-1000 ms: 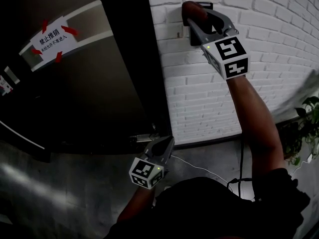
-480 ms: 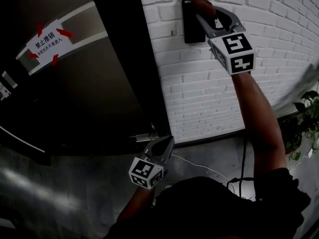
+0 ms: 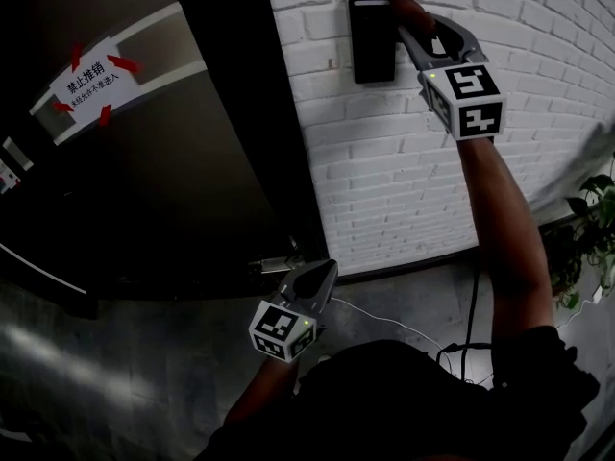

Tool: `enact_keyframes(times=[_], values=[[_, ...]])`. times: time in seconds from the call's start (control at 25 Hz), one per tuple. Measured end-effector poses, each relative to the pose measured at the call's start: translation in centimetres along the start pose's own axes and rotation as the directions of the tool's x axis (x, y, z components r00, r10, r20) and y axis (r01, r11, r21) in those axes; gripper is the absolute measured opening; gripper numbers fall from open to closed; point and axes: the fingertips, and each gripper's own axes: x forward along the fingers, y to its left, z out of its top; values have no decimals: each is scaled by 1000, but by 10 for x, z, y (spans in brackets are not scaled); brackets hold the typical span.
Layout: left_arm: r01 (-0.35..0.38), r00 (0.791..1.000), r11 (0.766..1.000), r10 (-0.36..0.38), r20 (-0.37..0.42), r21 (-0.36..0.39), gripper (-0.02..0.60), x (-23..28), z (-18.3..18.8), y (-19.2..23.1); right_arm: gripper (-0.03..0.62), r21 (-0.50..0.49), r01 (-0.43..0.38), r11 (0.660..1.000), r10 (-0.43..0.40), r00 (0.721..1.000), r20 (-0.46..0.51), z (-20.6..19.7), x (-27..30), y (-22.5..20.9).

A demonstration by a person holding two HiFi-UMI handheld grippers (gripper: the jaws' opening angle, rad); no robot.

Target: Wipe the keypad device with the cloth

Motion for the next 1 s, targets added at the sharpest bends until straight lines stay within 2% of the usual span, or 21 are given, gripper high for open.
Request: enact_keyframes(times=[0.16, 0.36, 0.76, 1.0], values=[[2, 1000, 1000, -2, 0, -2, 17, 2, 1, 0, 138, 48, 37, 998, -36, 999, -30, -14, -2, -21], [5, 1000, 1000, -5, -10, 1, 16, 4, 0, -1, 139, 70, 52, 996, -53, 999, 1, -11, -16, -22], [20, 1000, 1000, -20, -21, 6, 16, 7, -2, -4, 138, 76, -113, 991, 109, 992, 55, -9, -35, 99], [2, 1000, 1000, -1, -18, 10, 16, 0, -3, 0, 138, 128, -129, 983, 125, 992, 34, -19, -16, 119]])
